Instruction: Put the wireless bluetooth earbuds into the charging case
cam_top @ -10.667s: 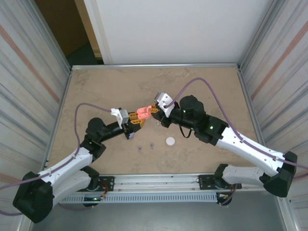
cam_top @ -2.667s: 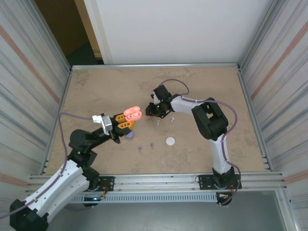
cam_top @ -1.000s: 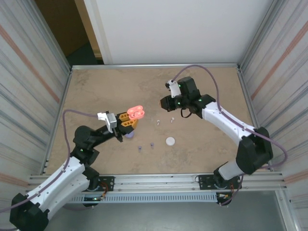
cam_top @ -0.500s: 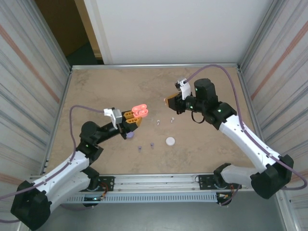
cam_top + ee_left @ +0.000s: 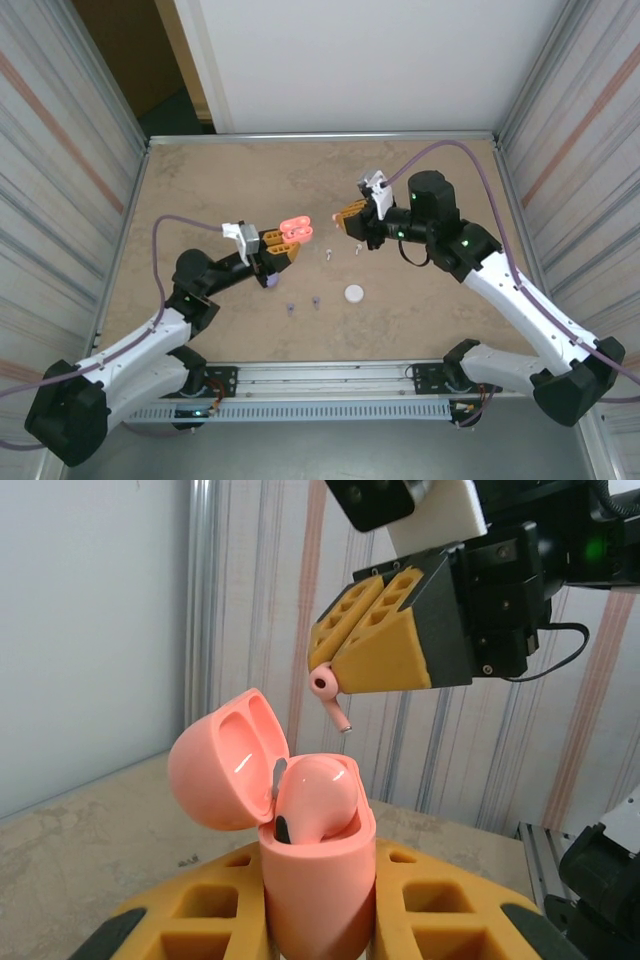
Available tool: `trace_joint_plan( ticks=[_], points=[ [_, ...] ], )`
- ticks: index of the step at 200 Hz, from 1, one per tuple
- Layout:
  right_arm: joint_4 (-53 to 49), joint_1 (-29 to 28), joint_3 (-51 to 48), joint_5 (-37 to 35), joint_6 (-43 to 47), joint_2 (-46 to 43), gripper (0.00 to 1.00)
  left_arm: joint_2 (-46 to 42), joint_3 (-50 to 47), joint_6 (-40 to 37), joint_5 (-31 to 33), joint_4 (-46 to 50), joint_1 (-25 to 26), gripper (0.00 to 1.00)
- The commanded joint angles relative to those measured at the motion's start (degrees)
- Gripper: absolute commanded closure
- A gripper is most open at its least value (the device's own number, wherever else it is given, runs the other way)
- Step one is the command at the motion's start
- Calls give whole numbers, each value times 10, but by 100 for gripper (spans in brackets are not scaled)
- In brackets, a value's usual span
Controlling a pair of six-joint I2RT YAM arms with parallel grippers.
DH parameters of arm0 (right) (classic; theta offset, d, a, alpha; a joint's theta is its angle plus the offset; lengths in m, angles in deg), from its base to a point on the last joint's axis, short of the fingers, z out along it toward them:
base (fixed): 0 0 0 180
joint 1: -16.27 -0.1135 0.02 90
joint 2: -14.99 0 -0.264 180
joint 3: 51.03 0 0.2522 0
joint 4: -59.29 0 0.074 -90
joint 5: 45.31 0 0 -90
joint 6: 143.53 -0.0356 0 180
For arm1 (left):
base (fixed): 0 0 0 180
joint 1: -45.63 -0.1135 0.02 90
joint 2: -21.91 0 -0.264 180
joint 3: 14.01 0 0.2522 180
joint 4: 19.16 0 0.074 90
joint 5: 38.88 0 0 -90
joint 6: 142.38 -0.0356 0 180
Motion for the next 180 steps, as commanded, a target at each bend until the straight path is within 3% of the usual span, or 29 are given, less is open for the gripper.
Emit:
trace_joint_plan(
  ticks=[1, 180],
  points=[
    [7, -19, 34, 10, 42, -7, 86, 1, 7, 9, -15, -33, 4, 100],
    [6, -84, 88, -12, 165, 45, 86, 7, 9, 12, -25, -44, 6, 100]
  ],
)
